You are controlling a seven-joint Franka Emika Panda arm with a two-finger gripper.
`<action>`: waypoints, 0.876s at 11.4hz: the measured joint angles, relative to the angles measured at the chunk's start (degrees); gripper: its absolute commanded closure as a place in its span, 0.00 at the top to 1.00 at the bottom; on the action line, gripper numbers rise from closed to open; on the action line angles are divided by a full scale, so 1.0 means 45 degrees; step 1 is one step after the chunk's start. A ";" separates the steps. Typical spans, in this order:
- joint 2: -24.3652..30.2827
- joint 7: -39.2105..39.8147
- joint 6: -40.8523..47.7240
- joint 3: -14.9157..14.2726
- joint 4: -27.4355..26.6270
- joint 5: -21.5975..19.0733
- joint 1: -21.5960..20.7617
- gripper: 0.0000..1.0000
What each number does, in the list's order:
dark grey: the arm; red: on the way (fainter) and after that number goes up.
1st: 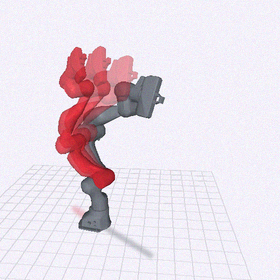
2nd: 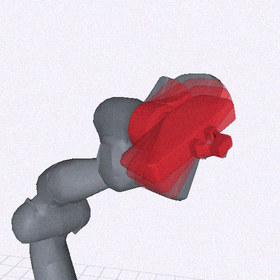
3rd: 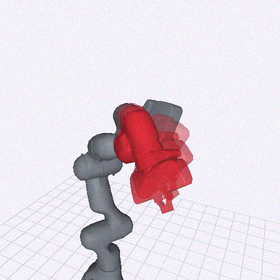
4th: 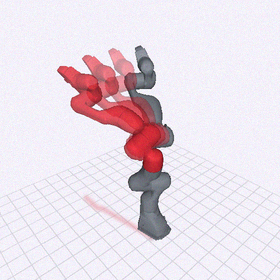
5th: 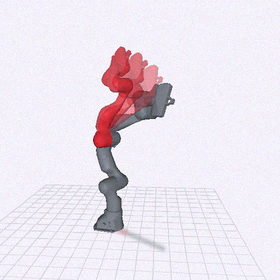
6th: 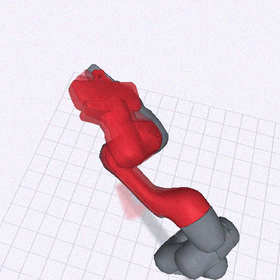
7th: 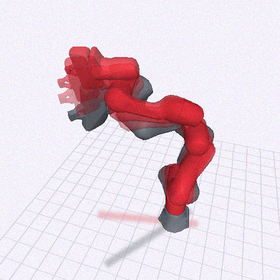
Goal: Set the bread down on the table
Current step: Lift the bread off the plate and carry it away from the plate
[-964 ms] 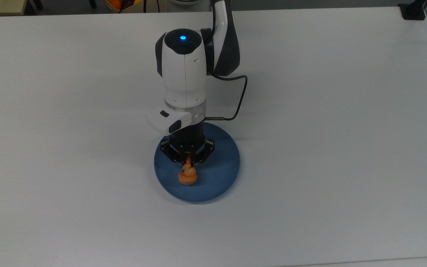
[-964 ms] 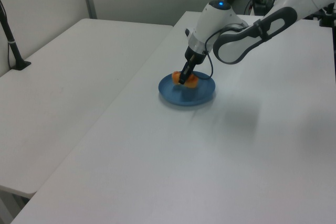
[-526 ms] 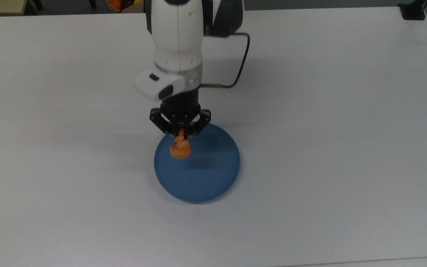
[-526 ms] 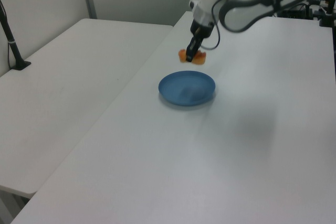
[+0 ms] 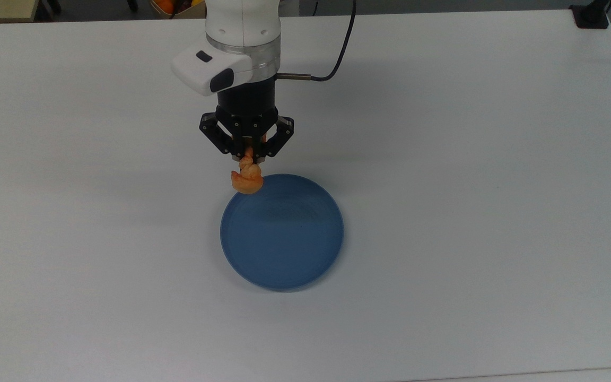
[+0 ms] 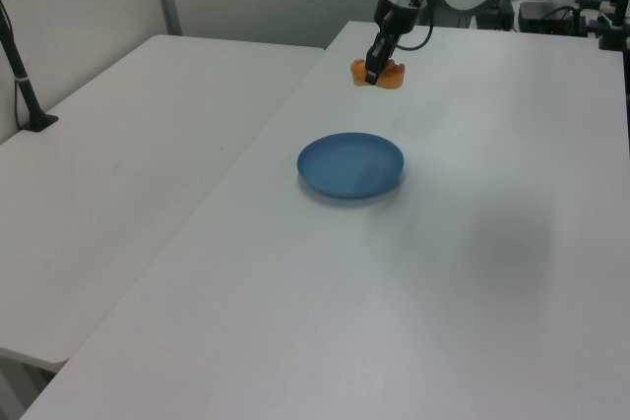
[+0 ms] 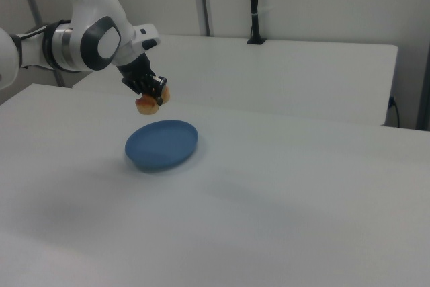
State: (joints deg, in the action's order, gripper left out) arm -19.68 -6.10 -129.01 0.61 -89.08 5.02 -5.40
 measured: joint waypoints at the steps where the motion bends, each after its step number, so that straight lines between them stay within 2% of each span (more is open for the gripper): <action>1: -0.0001 -0.0098 0.0000 0.0004 -0.0083 0.0000 -0.0042 0.04; 3: 0.0000 -0.0485 0.0000 0.0078 -0.0200 0.0000 -0.0356 0.05; 4: 0.0011 -0.0682 -0.0001 0.0355 -0.0310 0.0000 -0.0538 0.06; 6: 0.0202 -0.1581 -0.0001 0.1344 -0.0751 0.0416 -0.0721 0.06; 9: 0.0866 -0.4584 -0.0002 0.3377 -0.2041 0.2073 -0.0807 0.06; 10: 0.1037 -0.5280 -0.0002 0.3916 -0.2425 0.2324 -0.0837 0.06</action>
State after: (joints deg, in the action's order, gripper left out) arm -15.01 -29.86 -129.02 18.23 -99.99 15.47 -9.17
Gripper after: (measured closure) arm 0.872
